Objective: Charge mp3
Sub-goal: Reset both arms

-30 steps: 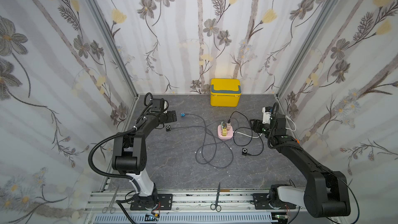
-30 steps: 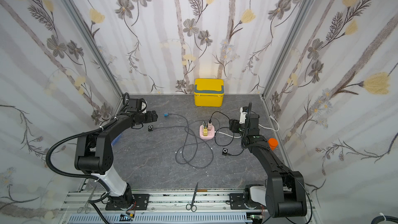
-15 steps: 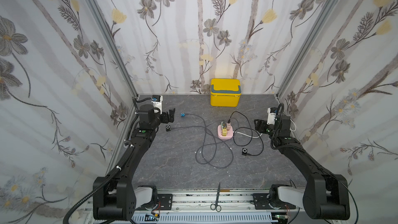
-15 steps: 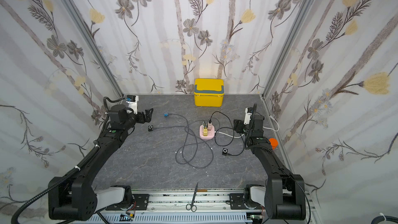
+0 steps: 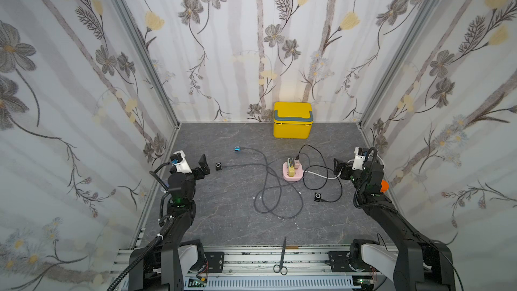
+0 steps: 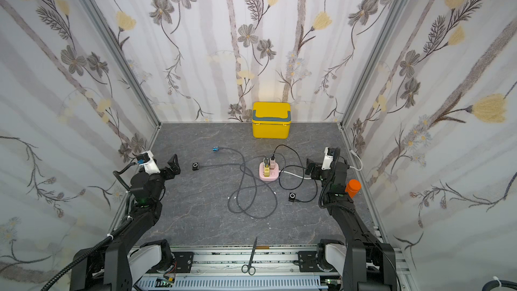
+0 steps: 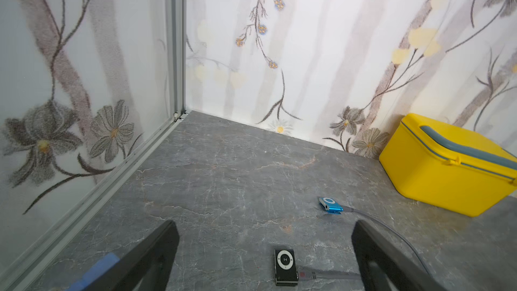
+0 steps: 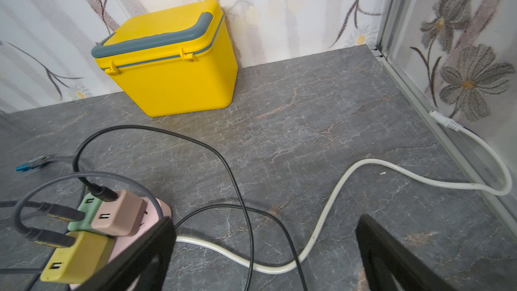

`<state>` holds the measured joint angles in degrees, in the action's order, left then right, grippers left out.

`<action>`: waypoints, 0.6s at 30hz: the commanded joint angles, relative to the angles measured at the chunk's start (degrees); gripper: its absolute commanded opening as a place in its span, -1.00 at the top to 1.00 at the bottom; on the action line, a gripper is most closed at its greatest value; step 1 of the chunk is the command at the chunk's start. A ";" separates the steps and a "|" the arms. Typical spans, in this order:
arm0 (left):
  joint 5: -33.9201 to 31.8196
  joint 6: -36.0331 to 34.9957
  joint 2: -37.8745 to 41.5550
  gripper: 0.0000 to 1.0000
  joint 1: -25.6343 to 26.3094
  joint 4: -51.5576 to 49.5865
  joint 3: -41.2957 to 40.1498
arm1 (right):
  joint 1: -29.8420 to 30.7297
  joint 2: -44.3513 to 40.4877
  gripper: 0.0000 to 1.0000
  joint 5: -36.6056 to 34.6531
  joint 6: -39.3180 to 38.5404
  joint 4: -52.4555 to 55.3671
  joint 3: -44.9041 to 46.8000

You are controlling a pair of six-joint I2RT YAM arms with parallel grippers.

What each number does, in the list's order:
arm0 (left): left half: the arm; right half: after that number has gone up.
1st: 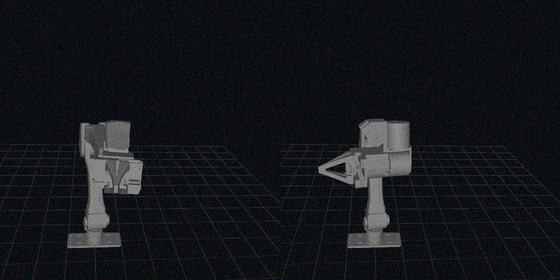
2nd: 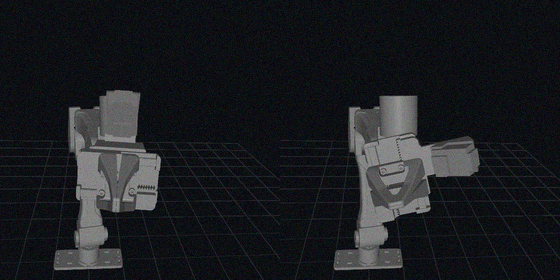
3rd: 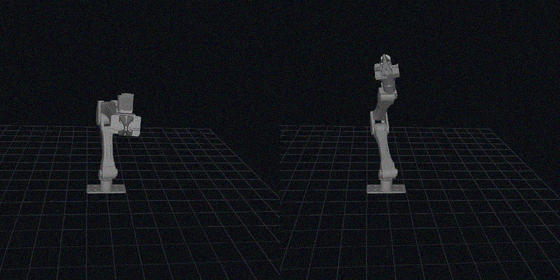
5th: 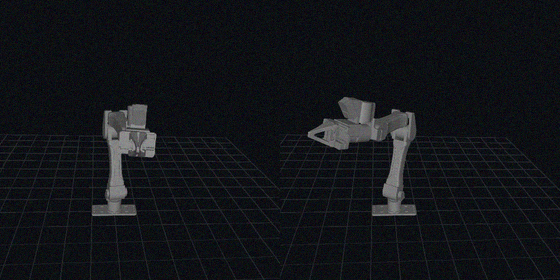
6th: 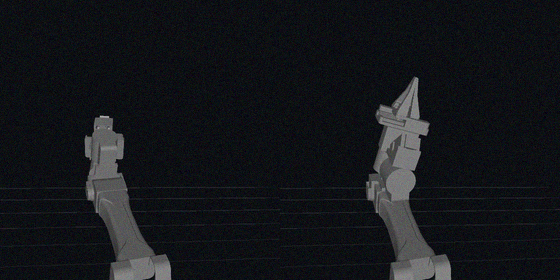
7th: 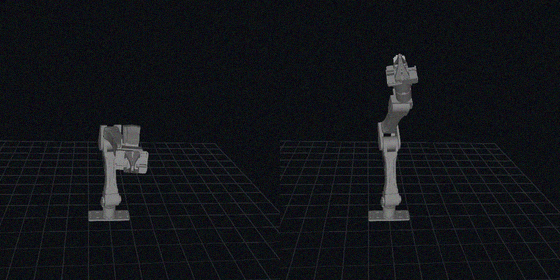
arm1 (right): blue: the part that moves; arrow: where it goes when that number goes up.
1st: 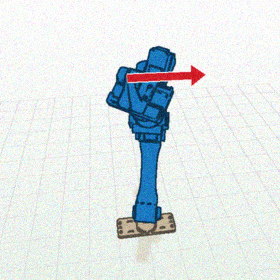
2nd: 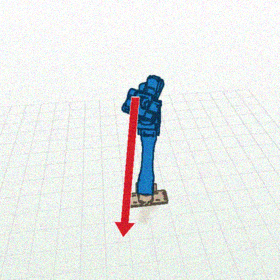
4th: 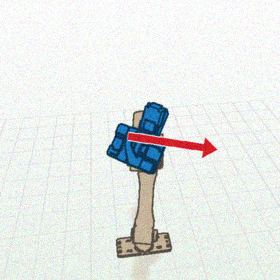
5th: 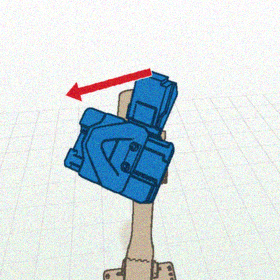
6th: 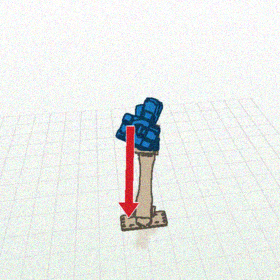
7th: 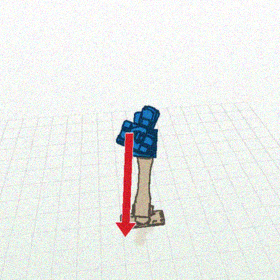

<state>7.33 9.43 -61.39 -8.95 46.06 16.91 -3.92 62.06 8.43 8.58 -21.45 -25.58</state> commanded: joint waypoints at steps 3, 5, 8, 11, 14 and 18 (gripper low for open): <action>-1.37 1.48 -2.85 -1.00 -0.71 10.14 -3.68 | -0.72 -0.51 -1.00 -1.50 -1.44 -13.33 5.53; -0.99 1.65 -4.52 -1.00 -0.80 11.51 -3.97 | -0.80 0.35 -1.00 -1.03 -1.28 -16.76 7.17; 0.00 1.44 -7.27 -1.00 -0.74 12.62 -3.32 | -0.82 2.83 -1.00 0.42 -1.47 -21.52 8.66; 1.08 1.34 -9.66 -1.00 -0.79 15.04 -3.34 | -0.81 6.62 -1.00 0.74 -1.55 -26.50 9.54; 1.90 0.95 -12.58 -1.00 -0.89 16.16 -2.13 | -0.82 10.53 -1.00 1.49 -2.48 -31.90 10.13; 3.31 1.69 -15.33 -1.00 -0.88 16.79 -0.81 | -0.80 14.72 -0.99 1.91 -2.52 -37.28 10.74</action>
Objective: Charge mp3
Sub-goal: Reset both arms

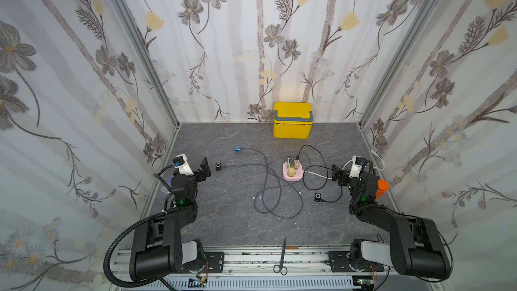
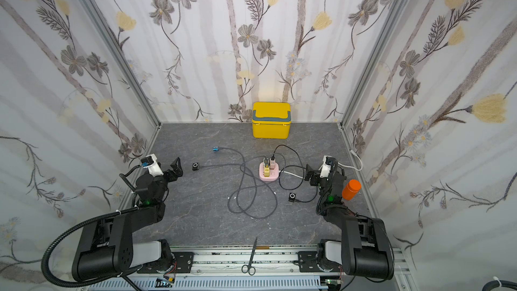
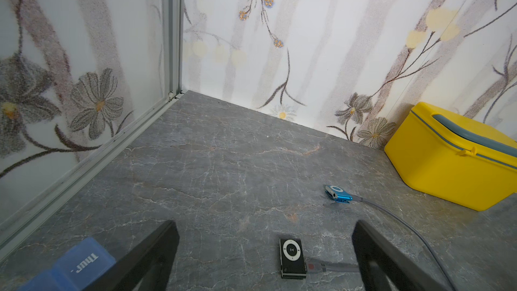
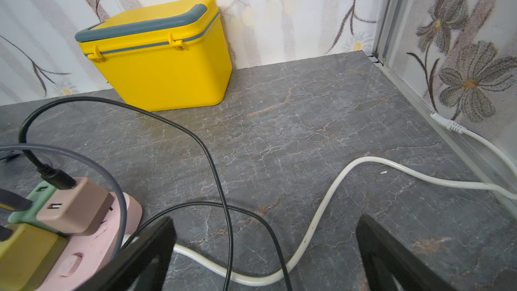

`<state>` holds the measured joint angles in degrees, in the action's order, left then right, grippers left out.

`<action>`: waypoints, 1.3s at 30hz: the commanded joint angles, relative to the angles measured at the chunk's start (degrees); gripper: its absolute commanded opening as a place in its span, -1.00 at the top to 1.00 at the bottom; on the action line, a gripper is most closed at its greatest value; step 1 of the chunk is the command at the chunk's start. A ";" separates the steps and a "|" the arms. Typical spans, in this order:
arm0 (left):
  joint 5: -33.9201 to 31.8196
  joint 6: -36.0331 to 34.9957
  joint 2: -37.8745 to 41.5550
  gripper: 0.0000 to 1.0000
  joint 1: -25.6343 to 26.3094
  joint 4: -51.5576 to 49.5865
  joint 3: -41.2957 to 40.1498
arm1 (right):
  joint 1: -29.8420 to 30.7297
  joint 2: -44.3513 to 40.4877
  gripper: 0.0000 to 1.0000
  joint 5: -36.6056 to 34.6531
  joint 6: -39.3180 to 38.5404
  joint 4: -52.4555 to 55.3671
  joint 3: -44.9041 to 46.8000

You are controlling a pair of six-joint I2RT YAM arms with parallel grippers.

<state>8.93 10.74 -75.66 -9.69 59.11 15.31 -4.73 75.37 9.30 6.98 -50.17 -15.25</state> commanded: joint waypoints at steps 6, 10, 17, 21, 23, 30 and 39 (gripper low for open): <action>3.53 0.37 -3.01 -1.00 0.06 3.53 2.18 | -0.31 3.11 -0.99 1.22 -1.43 -9.84 -0.14; 2.41 -0.36 -3.96 -1.00 0.82 8.94 -1.96 | -0.32 3.55 -1.00 1.26 -1.79 -10.03 -0.39; 2.23 -1.25 -6.79 -1.00 1.58 11.99 -2.23 | -0.35 3.31 -1.00 1.41 -1.88 -10.41 -0.11; 2.76 -2.56 -9.91 -1.00 2.51 13.62 -1.75 | -0.36 5.42 -1.00 0.62 -2.19 -19.40 3.61; 2.88 -3.61 -10.32 -1.00 3.26 13.07 -1.28 | -0.34 6.87 -1.00 1.02 -2.23 -25.03 5.58; 0.65 -8.23 -12.45 -1.00 6.99 9.92 1.25 | -0.25 7.55 -1.00 2.24 -2.93 -22.44 3.85; -1.59 -8.88 -14.82 -1.00 8.31 16.04 -1.21 | 0.51 10.30 -0.99 0.73 -3.57 -25.62 4.69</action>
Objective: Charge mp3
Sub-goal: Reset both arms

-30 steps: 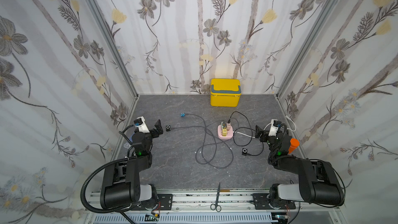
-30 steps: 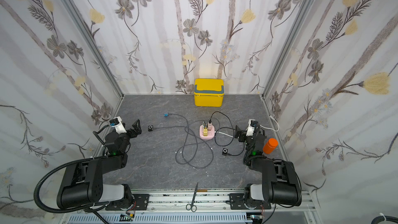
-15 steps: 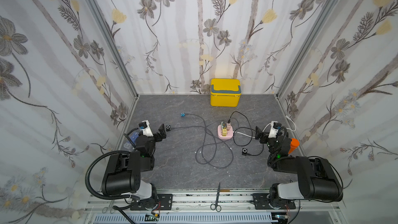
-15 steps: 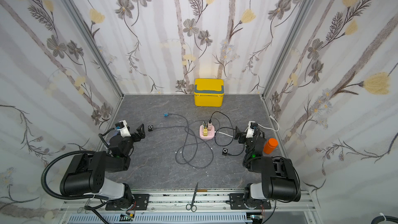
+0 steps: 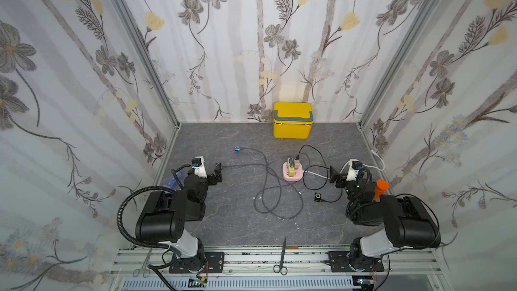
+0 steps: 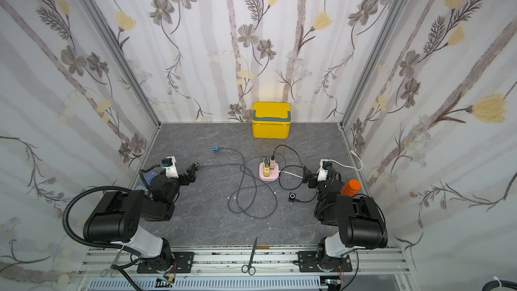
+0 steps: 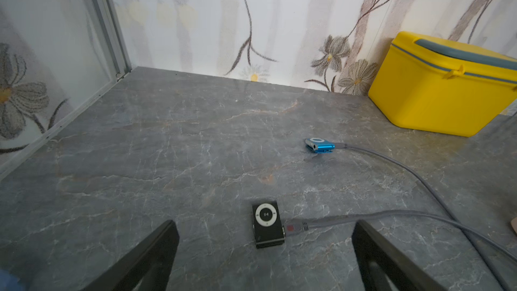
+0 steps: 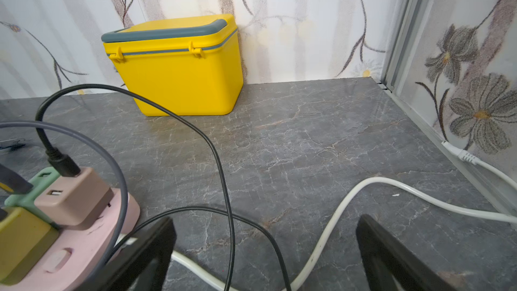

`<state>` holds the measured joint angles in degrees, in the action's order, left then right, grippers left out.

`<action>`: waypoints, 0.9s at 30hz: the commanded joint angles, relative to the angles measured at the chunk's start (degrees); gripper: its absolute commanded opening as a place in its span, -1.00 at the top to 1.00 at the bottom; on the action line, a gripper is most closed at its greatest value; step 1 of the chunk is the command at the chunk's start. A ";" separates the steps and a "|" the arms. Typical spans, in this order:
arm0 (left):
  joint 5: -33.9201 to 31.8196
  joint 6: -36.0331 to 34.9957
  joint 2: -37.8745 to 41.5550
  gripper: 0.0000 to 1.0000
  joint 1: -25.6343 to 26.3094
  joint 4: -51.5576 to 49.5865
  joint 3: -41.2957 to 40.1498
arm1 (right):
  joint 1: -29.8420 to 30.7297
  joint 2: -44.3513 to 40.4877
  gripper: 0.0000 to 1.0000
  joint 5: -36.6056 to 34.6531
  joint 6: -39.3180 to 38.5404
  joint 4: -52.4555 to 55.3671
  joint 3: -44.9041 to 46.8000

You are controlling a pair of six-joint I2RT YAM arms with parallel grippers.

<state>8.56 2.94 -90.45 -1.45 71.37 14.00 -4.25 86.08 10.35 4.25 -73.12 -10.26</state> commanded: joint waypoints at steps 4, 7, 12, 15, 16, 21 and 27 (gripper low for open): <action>-2.93 -0.57 -0.28 -1.00 0.15 3.80 0.33 | 0.04 0.84 -1.00 0.03 -1.22 -4.39 -0.41; -5.56 -0.21 -0.18 -1.00 0.61 2.71 0.80 | 0.72 0.84 -1.00 -1.61 -1.52 -3.13 -1.04; -6.54 -0.22 -0.05 -1.00 0.95 2.29 0.94 | 2.34 0.66 -1.00 -6.92 -1.46 -1.49 -1.69; -6.54 -0.28 -0.03 -1.00 0.93 2.47 0.82 | 2.41 0.44 -1.00 -7.06 -1.57 -1.60 -1.53; -6.54 -0.22 -0.07 -1.00 0.88 2.48 0.77 | 2.49 0.41 -0.99 -7.23 -1.70 -1.67 -1.52; -6.54 -0.26 -0.06 -1.00 0.94 2.53 0.75 | 2.71 0.45 -1.00 -7.36 -1.76 -1.58 -1.52; -6.54 -0.22 -0.01 -1.00 0.93 2.46 0.84 | 2.67 0.49 -1.00 -7.52 -1.87 -1.43 -1.67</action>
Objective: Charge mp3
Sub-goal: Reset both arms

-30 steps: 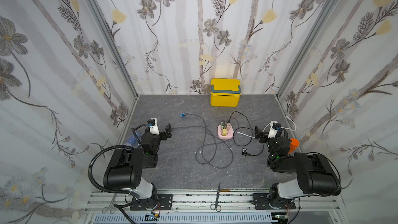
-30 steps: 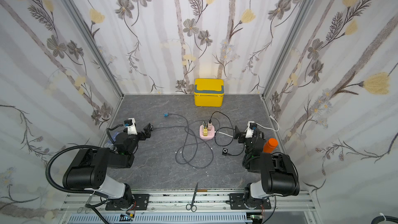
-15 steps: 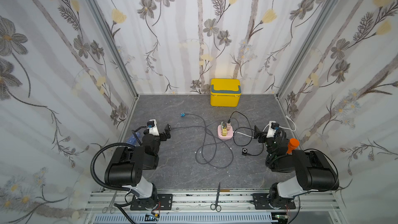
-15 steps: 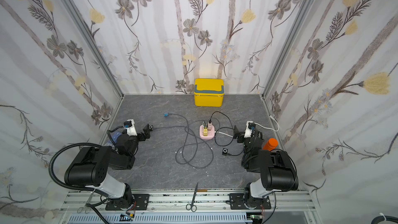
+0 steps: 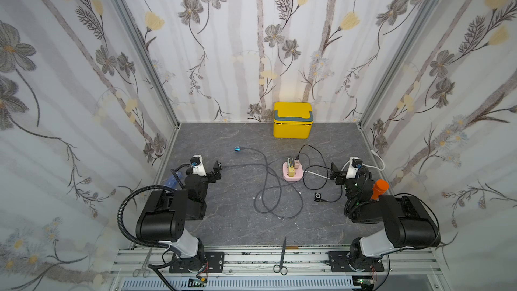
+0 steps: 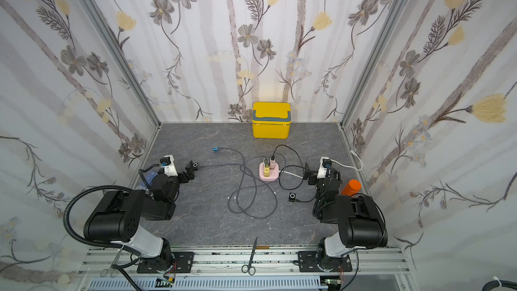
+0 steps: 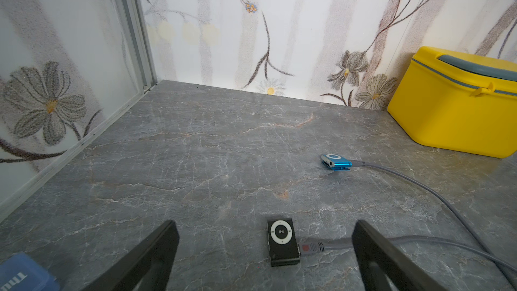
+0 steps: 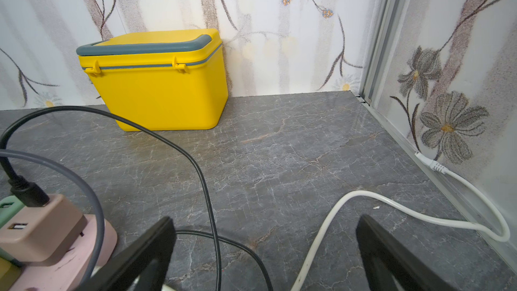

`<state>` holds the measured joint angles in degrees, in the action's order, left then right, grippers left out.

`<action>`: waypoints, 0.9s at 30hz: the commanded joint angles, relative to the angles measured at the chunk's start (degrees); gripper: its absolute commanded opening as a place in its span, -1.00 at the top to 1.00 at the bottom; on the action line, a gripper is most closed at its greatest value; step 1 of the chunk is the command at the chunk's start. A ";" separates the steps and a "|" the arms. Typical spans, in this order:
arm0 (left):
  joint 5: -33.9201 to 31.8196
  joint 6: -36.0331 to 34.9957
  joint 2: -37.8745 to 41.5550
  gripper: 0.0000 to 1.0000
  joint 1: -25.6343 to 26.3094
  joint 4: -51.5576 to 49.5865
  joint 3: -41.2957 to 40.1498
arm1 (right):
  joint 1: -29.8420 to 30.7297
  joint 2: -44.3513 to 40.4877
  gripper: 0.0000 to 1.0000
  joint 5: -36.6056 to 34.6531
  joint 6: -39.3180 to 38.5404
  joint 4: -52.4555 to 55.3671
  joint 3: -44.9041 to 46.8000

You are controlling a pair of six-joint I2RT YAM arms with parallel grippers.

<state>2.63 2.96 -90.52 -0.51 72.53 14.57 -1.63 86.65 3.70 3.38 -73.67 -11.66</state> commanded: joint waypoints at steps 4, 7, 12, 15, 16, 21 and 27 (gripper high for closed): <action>-0.61 -0.28 0.02 -1.00 -0.01 1.34 0.13 | 0.09 -0.08 -0.99 -0.97 -1.00 -0.79 -0.26; -0.61 -0.24 -0.01 -1.00 -0.01 1.35 0.22 | 0.06 -0.08 -1.00 -0.96 -1.00 -0.82 -0.21; -0.62 -0.25 0.07 -1.00 -0.01 1.37 0.19 | 0.05 -0.08 -1.00 -0.94 -0.99 -0.83 -0.31; -0.61 -0.30 0.00 -1.00 -0.03 1.31 0.22 | 0.05 -0.08 -0.99 -0.93 -1.00 -0.80 -0.36; -0.61 -0.24 0.03 -1.00 -0.01 1.35 0.23 | 0.07 -0.08 -0.99 -0.88 -0.97 -0.88 -0.30; -0.61 -0.29 0.02 -1.00 -0.01 1.31 0.22 | 0.07 -0.07 -1.00 -0.92 -0.97 -0.82 -0.30; -0.70 -0.29 0.02 -1.00 -0.01 1.32 0.22 | 0.16 0.10 -1.00 -0.93 -0.96 -0.06 -0.75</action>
<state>2.63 2.96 -90.52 -0.51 72.53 14.57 -1.56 86.80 3.14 3.38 -73.28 -12.21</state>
